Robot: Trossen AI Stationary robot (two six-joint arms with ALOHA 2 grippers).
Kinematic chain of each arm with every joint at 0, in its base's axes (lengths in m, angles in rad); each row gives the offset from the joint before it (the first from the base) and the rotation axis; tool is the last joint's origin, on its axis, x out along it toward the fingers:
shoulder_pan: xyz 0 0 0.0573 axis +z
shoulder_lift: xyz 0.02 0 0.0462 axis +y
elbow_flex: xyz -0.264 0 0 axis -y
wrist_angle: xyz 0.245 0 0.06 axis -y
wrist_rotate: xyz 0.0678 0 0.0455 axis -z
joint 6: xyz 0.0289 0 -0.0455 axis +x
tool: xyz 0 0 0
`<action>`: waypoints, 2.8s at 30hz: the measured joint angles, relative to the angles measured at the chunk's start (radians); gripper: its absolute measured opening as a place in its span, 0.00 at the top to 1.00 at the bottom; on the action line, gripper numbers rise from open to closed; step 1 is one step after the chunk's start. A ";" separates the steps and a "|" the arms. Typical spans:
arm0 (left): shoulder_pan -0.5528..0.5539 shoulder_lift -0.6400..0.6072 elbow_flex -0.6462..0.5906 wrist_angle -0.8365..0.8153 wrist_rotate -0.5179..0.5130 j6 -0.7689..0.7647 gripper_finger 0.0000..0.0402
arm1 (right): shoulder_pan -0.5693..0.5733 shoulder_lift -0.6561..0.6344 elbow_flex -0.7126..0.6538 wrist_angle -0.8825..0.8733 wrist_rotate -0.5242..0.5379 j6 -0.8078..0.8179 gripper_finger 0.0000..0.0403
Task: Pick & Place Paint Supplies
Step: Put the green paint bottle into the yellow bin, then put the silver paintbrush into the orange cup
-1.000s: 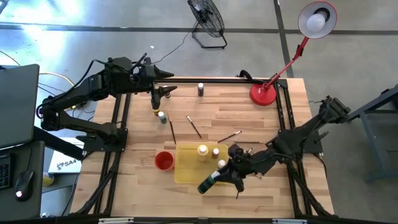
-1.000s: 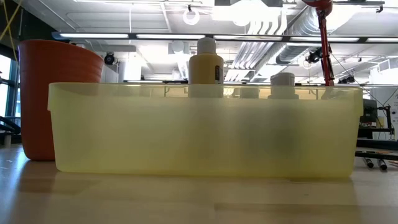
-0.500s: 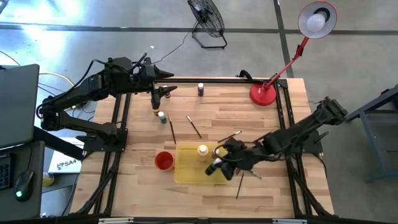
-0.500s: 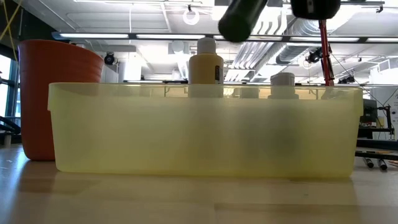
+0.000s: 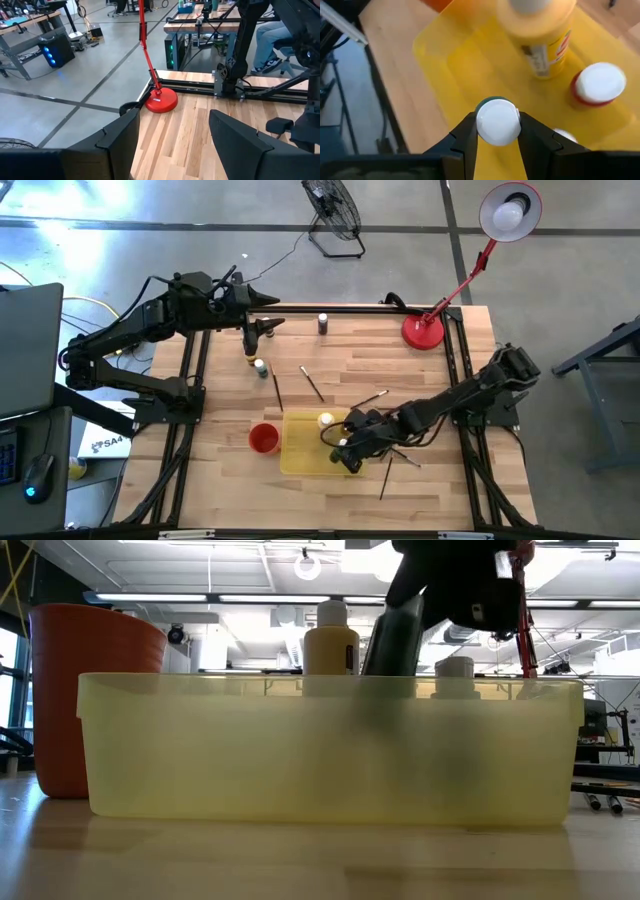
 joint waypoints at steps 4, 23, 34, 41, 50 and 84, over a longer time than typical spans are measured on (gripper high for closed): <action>0.000 0.000 0.000 0.000 0.000 0.000 0.42 | -0.012 0.015 0.000 0.002 0.043 -0.042 0.74; 0.000 0.000 0.000 -0.001 0.000 0.000 0.42 | -0.034 0.046 0.000 -0.099 0.066 -0.097 0.74; 0.000 0.000 0.000 -0.001 0.000 0.000 0.42 | -0.034 0.051 0.000 -0.122 0.030 -0.115 0.70; 0.000 0.000 0.000 -0.001 0.000 0.000 0.42 | -0.034 0.051 0.000 -0.081 0.021 -0.124 0.69; 0.000 0.000 0.000 -0.001 0.000 0.000 0.42 | -0.034 0.051 0.000 -0.024 -0.020 -0.191 0.65; 0.000 0.000 0.000 -0.027 0.000 0.000 0.42 | -0.035 0.040 0.000 -0.037 -0.204 -0.282 0.48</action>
